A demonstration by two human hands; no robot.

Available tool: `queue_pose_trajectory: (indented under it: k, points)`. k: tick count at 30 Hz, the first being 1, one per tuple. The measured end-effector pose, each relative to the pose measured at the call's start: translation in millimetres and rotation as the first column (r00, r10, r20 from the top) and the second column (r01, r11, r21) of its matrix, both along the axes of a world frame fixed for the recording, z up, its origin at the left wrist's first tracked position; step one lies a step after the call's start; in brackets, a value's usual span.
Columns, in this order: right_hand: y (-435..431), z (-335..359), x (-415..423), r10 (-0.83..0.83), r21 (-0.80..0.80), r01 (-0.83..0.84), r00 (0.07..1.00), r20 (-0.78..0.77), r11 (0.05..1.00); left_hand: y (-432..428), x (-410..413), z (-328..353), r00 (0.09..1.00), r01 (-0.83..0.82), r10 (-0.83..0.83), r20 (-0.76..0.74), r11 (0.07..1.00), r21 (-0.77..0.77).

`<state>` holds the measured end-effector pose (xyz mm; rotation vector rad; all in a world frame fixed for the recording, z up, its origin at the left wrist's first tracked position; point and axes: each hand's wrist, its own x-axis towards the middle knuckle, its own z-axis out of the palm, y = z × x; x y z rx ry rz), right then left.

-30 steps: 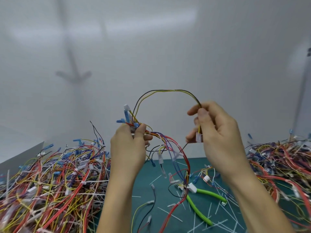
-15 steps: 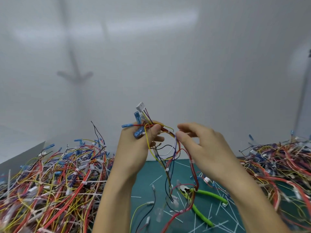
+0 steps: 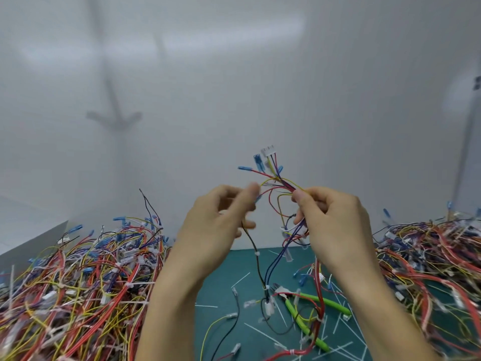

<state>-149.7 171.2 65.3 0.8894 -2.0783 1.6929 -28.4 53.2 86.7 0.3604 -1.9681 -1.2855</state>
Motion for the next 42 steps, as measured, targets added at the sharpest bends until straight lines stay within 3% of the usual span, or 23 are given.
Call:
queue_pose_trajectory:
  k: [4,9,12,16,22,25,29,31,33,35,39,42]
  points:
    - [1,0,-1,-0.016,-0.016,0.016,1.0,-0.024,1.0,-3,-2,-7,0.992,-0.053,0.064,0.106,0.993,-0.108]
    - [7,7,-7,0.124,-0.212,-0.118,0.992,0.014,0.97,-21,4,-13,0.961,-0.22,0.241,0.137,0.964,-0.152]
    - [9,9,-9,0.286,-0.291,-0.233,0.946,0.154,0.928,-28,4,-15,0.956,-0.292,0.29,-0.037,0.955,-0.049]
    - [12,11,-8,0.469,-0.284,-0.393,0.833,0.293,0.875,-25,1,-10,0.862,-0.349,0.365,-0.352,0.931,0.112]
    - [20,13,-8,0.559,-0.089,-0.561,0.772,0.303,0.823,-20,-1,-8,0.767,-0.433,0.407,-0.497,0.899,0.067]
    - [17,13,-5,0.627,-0.218,-0.588,0.711,0.32,0.779,-20,-1,-6,0.841,-0.376,0.346,-0.415,0.926,0.01]
    - [13,14,-2,0.725,-0.37,-0.624,0.604,0.33,0.688,-18,0,-9,0.977,-0.215,0.211,-0.039,0.969,-0.124]
    - [13,14,-2,0.752,-0.396,-0.64,0.578,0.316,0.659,-17,1,-11,0.952,-0.163,0.224,0.21,0.948,-0.272]
    - [14,14,-3,0.758,-0.406,-0.643,0.589,0.279,0.649,-16,-1,-15,0.907,-0.103,0.225,0.355,0.938,-0.332]
    - [14,13,-3,0.758,-0.421,-0.638,0.607,0.24,0.645,-14,-3,-16,0.911,-0.108,0.218,0.35,0.945,-0.307]
    - [15,14,-3,0.754,-0.445,-0.629,0.629,0.189,0.637,-2,-5,-7,0.963,-0.245,0.263,0.063,0.947,-0.206]
    - [14,13,-3,0.729,-0.434,-0.614,0.663,0.169,0.659,4,0,1,0.974,-0.227,0.212,-0.084,0.936,-0.268]
